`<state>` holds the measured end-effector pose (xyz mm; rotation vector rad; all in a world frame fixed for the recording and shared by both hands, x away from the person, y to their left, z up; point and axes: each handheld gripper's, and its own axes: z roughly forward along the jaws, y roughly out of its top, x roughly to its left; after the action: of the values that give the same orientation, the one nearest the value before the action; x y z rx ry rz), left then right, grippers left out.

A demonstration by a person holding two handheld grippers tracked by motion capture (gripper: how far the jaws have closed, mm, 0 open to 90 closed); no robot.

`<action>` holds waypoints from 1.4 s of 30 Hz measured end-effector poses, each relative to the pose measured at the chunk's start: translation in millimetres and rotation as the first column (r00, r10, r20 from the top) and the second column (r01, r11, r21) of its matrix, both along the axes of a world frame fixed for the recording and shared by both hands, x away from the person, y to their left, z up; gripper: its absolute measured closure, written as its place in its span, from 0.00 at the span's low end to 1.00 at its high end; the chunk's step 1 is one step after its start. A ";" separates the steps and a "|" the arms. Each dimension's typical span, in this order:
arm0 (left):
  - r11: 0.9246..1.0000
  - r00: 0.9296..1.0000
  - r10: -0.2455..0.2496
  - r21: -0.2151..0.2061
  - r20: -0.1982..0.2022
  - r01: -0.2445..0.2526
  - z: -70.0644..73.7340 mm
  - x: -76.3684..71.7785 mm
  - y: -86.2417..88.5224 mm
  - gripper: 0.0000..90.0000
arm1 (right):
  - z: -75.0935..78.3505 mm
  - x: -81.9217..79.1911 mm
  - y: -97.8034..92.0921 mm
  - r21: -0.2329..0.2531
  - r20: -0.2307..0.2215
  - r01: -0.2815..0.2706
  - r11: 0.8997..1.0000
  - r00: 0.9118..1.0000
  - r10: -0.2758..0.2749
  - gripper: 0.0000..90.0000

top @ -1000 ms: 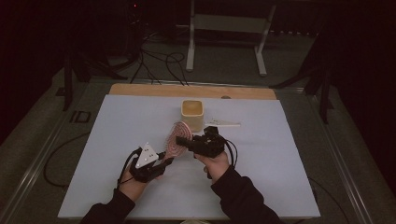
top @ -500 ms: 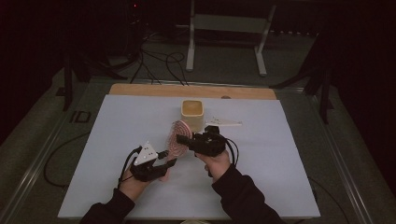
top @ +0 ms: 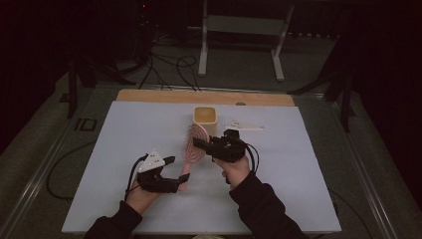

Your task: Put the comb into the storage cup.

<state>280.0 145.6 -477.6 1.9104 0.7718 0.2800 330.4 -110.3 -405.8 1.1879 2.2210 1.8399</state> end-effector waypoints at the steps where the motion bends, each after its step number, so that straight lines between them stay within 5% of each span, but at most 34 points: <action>1: 1.000 1.000 0.003 0.004 0.003 -0.003 0.7 -0.5 0.5 0.11 | 1.1 0.7 -1.2 -0.001 0.000 0.005 1.000 1.000 -0.005 0.73; 5: 1.000 1.000 -0.015 0.013 -0.010 0.015 3.6 -1.5 5.1 0.00 | 5.2 3.3 -6.0 0.001 0.013 0.019 1.000 1.000 -0.019 0.73; 26: 0.999 0.999 -0.040 0.015 -0.022 0.040 -7.9 -17.8 40.8 0.00 | 33.3 19.3 -26.3 -0.010 0.081 0.041 0.999 0.996 -0.040 0.73; 42: 0.999 0.999 0.042 -0.005 -0.025 -0.042 -15.5 -33.5 76.7 0.00 | 53.6 34.2 -31.7 -0.019 0.145 0.055 0.998 0.988 -0.052 0.73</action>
<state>246.4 222.3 -493.1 1.8972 0.8292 0.2799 364.5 -142.0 -352.2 1.0634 2.1065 1.8131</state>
